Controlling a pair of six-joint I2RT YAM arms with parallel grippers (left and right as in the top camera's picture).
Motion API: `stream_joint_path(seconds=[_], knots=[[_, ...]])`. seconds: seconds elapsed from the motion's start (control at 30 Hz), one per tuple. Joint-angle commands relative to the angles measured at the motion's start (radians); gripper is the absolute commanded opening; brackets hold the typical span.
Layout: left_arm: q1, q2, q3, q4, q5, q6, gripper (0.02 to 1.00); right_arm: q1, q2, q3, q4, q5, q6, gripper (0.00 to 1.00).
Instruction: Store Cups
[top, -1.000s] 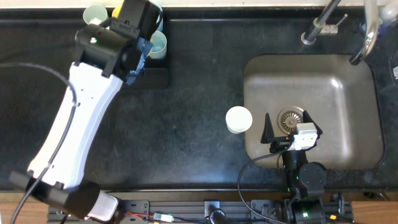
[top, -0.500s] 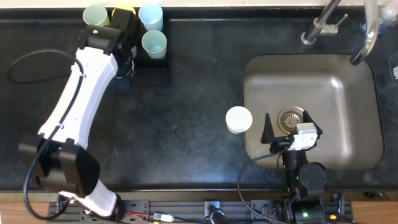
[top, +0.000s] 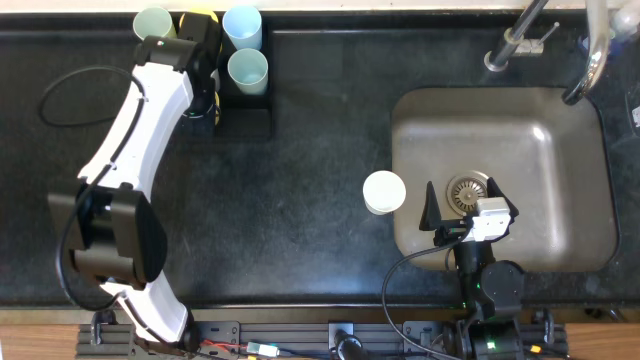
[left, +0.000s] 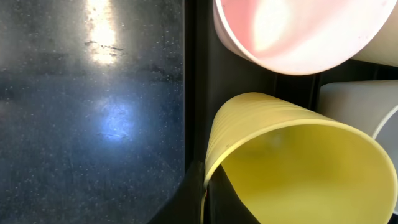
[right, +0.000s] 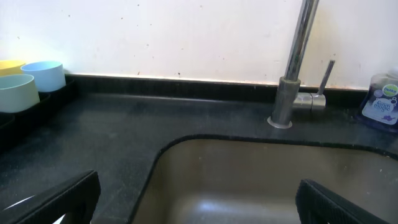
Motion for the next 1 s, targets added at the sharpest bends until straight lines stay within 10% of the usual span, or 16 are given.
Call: stream_joint_path(seconds=[0.03, 0.53, 0.87, 1.0], knots=[[0.006, 0.026, 0.0, 0.006, 0.004, -0.021, 0.036, -0.005, -0.009, -0.013, 0.007, -0.004, 0.0, 0.998], [0.033, 0.063, 0.0, 0.036, 0.008, -0.021, 0.077, -0.005, -0.009, -0.013, 0.007, -0.004, 0.0, 0.998], [0.012, -0.145, 0.0, 0.163, -0.15, 0.156, 0.722, -0.005, -0.009, -0.013, 0.007, -0.004, 0.0, 0.996], [-0.02, -0.337, -0.026, 0.504, -0.264, 0.65, 0.807, -0.005, -0.009, -0.013, 0.007, -0.004, 0.0, 0.996]])
